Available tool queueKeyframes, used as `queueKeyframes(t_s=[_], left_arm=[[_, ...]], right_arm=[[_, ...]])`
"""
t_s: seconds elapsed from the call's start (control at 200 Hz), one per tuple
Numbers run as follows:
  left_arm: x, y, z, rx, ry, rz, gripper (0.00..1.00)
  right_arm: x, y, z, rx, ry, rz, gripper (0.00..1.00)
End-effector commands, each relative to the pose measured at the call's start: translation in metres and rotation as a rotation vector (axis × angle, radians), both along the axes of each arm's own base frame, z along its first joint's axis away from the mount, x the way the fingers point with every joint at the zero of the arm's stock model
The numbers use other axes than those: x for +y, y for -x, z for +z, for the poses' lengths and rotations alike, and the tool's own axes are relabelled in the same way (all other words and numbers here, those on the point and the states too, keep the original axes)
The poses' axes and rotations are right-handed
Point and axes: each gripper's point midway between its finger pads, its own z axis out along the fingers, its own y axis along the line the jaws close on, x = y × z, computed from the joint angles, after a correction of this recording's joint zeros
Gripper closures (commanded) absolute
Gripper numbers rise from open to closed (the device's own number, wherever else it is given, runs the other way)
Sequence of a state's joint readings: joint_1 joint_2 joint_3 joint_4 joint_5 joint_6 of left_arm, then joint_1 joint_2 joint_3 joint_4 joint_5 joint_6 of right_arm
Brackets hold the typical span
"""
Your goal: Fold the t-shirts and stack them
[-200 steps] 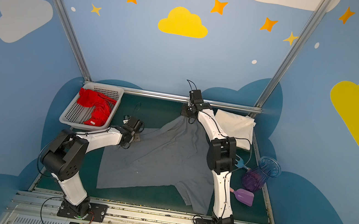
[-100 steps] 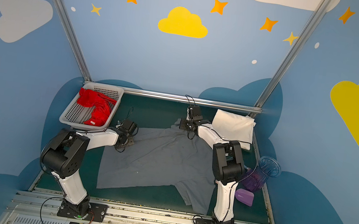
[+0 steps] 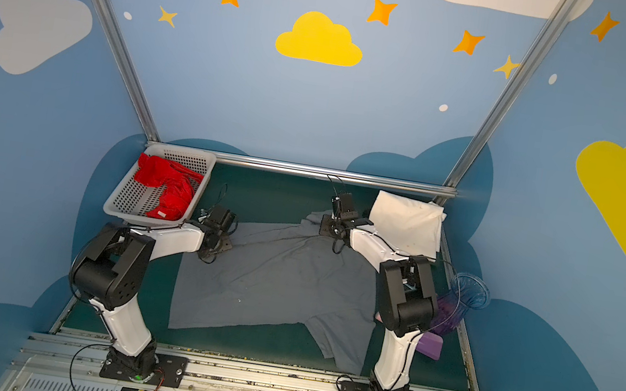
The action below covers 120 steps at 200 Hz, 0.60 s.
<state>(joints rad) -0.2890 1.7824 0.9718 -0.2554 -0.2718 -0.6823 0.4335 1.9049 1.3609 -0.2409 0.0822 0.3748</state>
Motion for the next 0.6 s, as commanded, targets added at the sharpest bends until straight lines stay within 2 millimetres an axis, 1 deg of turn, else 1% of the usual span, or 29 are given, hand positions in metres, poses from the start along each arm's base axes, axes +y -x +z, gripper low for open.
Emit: queueKeyframes(t_s=[0.0, 0.03, 0.08, 0.17, 0.34, 0.42, 0.501, 0.596], left_arm=[[0.001, 0.026, -0.042, 0.141, 0.045, 0.014, 0.66], [0.001, 0.026, -0.042, 0.14, 0.048, 0.017, 0.69], [0.001, 0.026, -0.042, 0.138, 0.054, 0.022, 0.78], [0.002, 0.025, -0.042, 0.135, 0.069, 0.034, 0.87], [0.003, 0.025, -0.039, 0.131, 0.089, 0.042, 0.89], [0.005, 0.024, -0.034, 0.123, 0.086, 0.045, 0.96], [0.006, 0.022, -0.033, 0.117, 0.084, 0.045, 0.96], [0.006, 0.02, -0.033, 0.123, 0.083, 0.044, 0.96]], right_arm=[[-0.014, 0.008, 0.001, 0.02, 0.011, -0.042, 1.0], [-0.014, 0.009, 0.0, 0.02, 0.012, -0.041, 1.0], [-0.014, 0.009, -0.001, 0.022, 0.011, -0.042, 1.0], [-0.017, 0.009, -0.004, 0.024, 0.02, -0.055, 1.0], [-0.026, 0.009, -0.007, 0.031, 0.043, -0.083, 1.0], [-0.031, 0.009, -0.007, 0.038, 0.053, -0.098, 1.0], [-0.042, 0.012, -0.011, 0.068, 0.1, -0.134, 1.0], [-0.045, 0.019, -0.013, 0.089, 0.12, -0.135, 1.0]])
